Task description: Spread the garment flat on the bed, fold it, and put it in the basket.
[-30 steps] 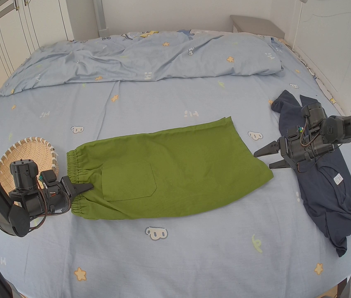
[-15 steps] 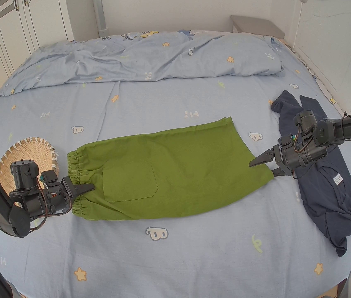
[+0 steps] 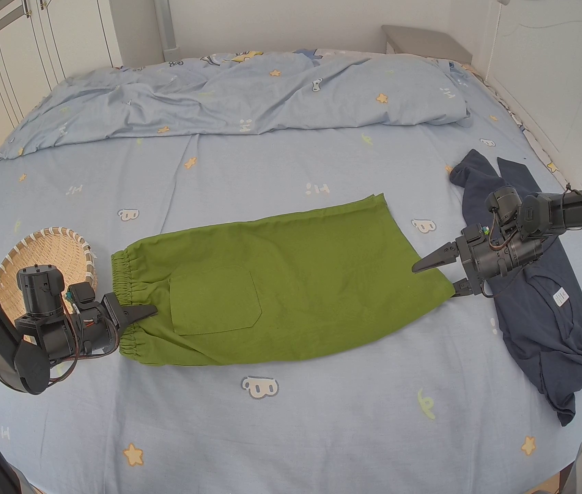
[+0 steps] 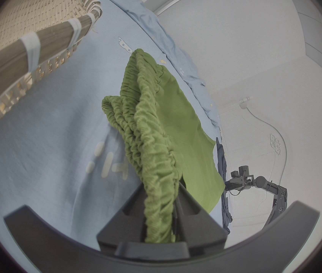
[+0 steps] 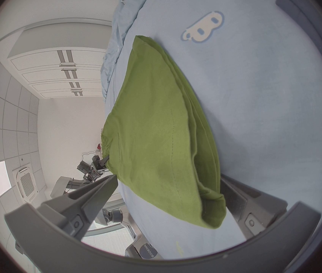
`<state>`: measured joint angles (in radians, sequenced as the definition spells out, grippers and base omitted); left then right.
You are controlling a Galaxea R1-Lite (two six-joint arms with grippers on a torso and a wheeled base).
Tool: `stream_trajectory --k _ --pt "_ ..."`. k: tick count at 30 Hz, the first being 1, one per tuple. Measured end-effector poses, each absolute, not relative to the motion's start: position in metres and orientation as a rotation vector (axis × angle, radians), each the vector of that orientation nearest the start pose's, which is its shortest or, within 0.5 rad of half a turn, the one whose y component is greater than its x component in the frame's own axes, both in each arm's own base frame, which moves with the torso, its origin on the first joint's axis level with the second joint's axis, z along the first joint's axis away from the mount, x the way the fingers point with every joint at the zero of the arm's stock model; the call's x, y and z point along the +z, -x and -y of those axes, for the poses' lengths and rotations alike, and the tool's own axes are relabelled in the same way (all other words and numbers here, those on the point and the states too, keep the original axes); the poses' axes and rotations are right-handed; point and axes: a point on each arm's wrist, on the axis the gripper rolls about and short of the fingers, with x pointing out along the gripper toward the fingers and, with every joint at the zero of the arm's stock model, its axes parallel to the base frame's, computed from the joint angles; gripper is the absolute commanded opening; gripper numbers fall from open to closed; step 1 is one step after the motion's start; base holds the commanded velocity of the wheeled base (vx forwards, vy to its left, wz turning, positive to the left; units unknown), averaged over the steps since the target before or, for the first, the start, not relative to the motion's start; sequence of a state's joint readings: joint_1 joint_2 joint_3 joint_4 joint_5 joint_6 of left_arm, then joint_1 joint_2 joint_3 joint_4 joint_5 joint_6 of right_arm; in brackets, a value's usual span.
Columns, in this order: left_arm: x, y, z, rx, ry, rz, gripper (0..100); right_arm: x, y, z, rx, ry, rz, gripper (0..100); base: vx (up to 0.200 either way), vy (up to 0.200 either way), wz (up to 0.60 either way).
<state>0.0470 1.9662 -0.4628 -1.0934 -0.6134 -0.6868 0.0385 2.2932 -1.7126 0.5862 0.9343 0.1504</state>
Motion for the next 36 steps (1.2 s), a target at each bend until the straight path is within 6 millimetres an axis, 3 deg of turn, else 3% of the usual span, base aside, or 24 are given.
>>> stream_trajectory --k 10,11,28,36 --pt "0.070 -0.292 -0.001 -0.407 0.794 -0.572 0 0.098 -0.430 -0.026 0.769 -0.668 -1.157 100 0.000 0.000 0.00" --pt "0.070 -0.292 0.000 -0.407 0.793 -0.572 0 0.097 -0.431 -0.026 0.768 -0.670 -1.157 0 0.000 0.000 0.00" --pt "0.070 -0.292 -0.001 -0.403 0.844 -0.598 0 0.088 -0.434 -0.020 0.748 -0.681 -1.168 0 0.000 0.000 0.00" --pt "0.074 -0.286 -0.006 -0.409 0.918 -0.749 0 0.105 -0.420 -0.016 0.742 -0.682 -1.184 0 0.000 0.000 0.00"
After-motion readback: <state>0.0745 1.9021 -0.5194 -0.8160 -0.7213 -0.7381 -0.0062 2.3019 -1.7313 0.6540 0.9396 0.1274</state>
